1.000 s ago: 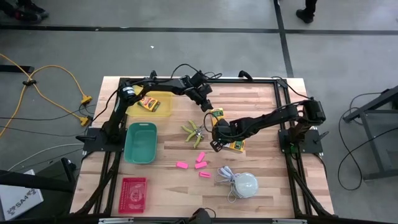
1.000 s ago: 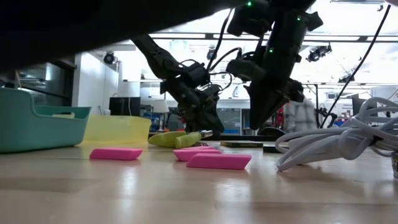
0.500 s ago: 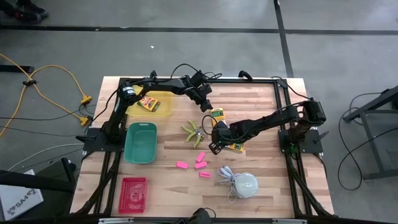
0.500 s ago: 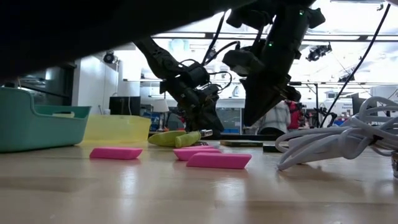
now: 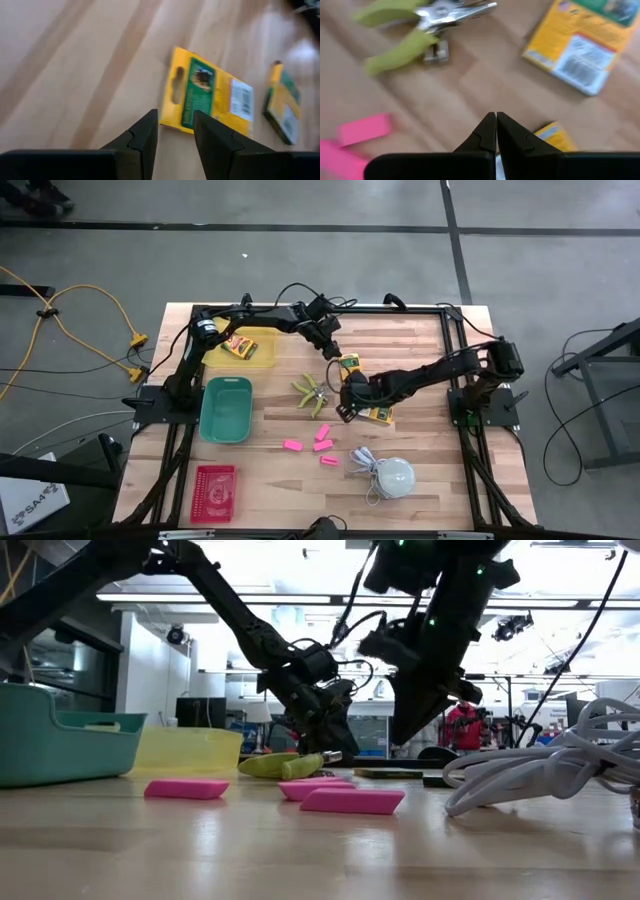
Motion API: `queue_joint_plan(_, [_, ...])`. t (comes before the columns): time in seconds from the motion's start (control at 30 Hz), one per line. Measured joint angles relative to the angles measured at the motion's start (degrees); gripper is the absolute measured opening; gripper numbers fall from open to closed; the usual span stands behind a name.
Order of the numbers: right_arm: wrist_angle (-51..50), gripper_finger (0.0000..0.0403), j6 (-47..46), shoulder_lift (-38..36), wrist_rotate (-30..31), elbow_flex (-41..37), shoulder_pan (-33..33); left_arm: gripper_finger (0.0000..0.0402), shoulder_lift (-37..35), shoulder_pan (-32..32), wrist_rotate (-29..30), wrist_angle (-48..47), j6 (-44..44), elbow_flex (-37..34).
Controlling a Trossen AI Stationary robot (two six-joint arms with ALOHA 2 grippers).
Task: Pick & Place School Supplies
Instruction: Put the top yellow crayon box into the yellow bin
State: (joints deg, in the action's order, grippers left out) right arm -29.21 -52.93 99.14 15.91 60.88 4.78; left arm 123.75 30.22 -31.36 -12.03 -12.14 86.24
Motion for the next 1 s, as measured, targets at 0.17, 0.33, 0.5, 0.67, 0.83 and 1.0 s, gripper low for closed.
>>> queue_joint_plan(0.17, [-7.13,0.0003,5.27,-2.14,1.26,0.03,-5.29,0.0121,-1.4,0.03,-3.49,-1.25,-0.18,0.0])
queue_joint_plan(0.33, [-13.23,0.0003,16.33,-7.65,4.13,-0.01,-11.72,0.0121,-2.36,0.27,-4.6,-1.71,1.63,0.03])
queue_joint_plan(0.5, [-16.23,0.0003,26.83,-16.84,4.25,-0.09,-17.93,0.0121,-3.56,1.2,-6.46,-2.21,0.64,0.02])
queue_joint_plan(0.67, [-9.88,0.0003,32.59,-26.23,1.54,-6.74,-24.19,0.0118,-4.78,1.99,-13.22,-2.12,-6.52,0.0])
queue_joint_plan(0.83, [3.95,0.0003,35.67,-31.79,-11.37,-17.19,-31.1,0.0113,-5.23,0.72,-27.22,-1.9,-8.09,0.0])
queue_joint_plan(1.0, [11.2,0.0002,36.57,-31.42,-24.37,-22.25,-38.37,0.0112,-5.92,-4.26,-23.3,-1.47,-4.86,0.0])
